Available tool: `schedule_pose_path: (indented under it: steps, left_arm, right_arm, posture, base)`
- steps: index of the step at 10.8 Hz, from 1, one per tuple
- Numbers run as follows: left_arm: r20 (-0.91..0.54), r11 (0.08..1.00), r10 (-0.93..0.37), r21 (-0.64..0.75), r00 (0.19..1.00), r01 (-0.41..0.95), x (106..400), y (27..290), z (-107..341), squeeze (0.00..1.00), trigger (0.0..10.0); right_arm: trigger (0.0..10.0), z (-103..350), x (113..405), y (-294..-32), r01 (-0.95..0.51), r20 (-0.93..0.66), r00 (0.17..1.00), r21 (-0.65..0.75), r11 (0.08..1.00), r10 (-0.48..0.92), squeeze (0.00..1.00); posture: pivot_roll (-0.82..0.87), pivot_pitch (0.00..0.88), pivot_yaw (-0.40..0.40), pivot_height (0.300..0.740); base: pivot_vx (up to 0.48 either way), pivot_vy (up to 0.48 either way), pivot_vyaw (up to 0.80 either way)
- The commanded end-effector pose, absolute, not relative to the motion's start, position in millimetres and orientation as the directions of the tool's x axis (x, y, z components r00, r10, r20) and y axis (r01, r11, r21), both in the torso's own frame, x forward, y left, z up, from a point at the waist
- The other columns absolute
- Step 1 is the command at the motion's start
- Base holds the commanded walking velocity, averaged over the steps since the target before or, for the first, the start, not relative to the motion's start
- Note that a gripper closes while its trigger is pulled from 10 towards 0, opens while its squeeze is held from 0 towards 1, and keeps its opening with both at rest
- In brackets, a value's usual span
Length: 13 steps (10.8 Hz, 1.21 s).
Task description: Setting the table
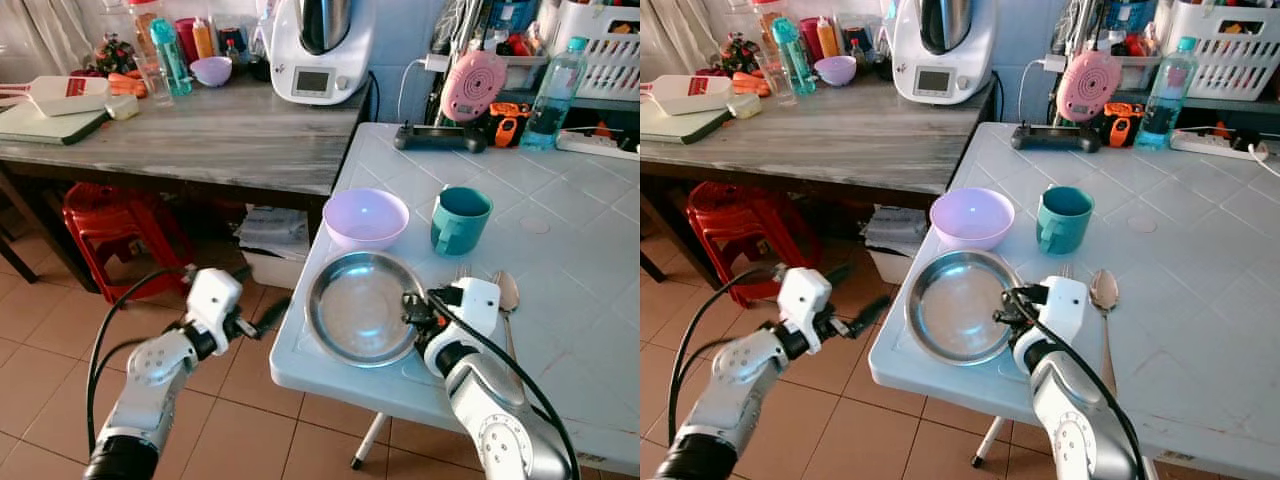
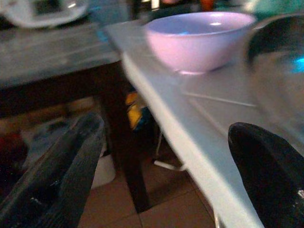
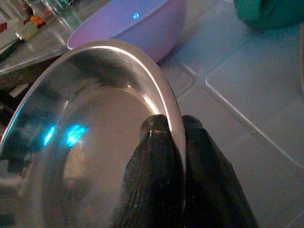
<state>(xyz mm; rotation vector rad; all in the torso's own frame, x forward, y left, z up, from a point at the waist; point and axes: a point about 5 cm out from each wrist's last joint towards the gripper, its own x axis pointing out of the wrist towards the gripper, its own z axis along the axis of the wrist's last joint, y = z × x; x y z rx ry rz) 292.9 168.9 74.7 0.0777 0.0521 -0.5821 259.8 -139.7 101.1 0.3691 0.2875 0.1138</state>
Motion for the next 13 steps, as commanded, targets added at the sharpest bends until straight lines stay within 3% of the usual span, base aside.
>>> schedule_pose_path:
  steps: [1,3,4,9,13]
  left_arm:
    - [-0.071,0.878,-0.475,0.033,0.877,0.478,298.5,176.1,75.1,0.00,10.0]
    - [-0.030,0.945,-0.323,-0.072,0.946,0.320,304.5,181.5,75.0,0.00,10.0]
    - [-0.034,0.947,-0.307,-0.105,0.951,0.303,304.7,180.9,73.7,0.00,10.0]
    - [-0.026,0.936,-0.340,-0.104,0.940,0.336,306.4,172.5,74.4,0.00,10.0]
    - [-0.026,0.932,-0.353,-0.097,0.935,0.349,306.9,172.0,75.2,0.00,10.0]
  right_arm:
    - [10.0,90.7,257.4,-142.3,-0.034,-0.294,0.945,0.338,0.940,0.140,0.00]
    - [10.0,90.7,259.4,-141.1,-0.053,-0.260,0.956,0.299,0.953,0.135,0.00]
    - [10.0,89.6,259.5,-141.4,-0.068,-0.259,0.955,0.291,0.954,0.147,0.00]
    - [10.0,85.9,263.1,-140.5,-0.074,-0.252,0.957,0.265,0.961,0.143,0.00]
    - [10.0,82.5,259.7,-137.4,-0.069,-0.249,0.958,0.272,0.960,0.140,0.00]
  posture:
    - [0.03,0.000,0.077,0.740]
    - [0.03,0.000,0.077,0.740]
    - [0.03,0.000,0.075,0.740]
    - [0.03,0.000,0.080,0.740]
    - [0.03,0.000,0.087,0.740]
  base:
    - [0.000,0.000,0.00]
    - [0.000,0.000,0.00]
    - [0.000,0.000,0.00]
    - [0.000,0.000,-0.51]
    - [0.000,0.334,-0.20]
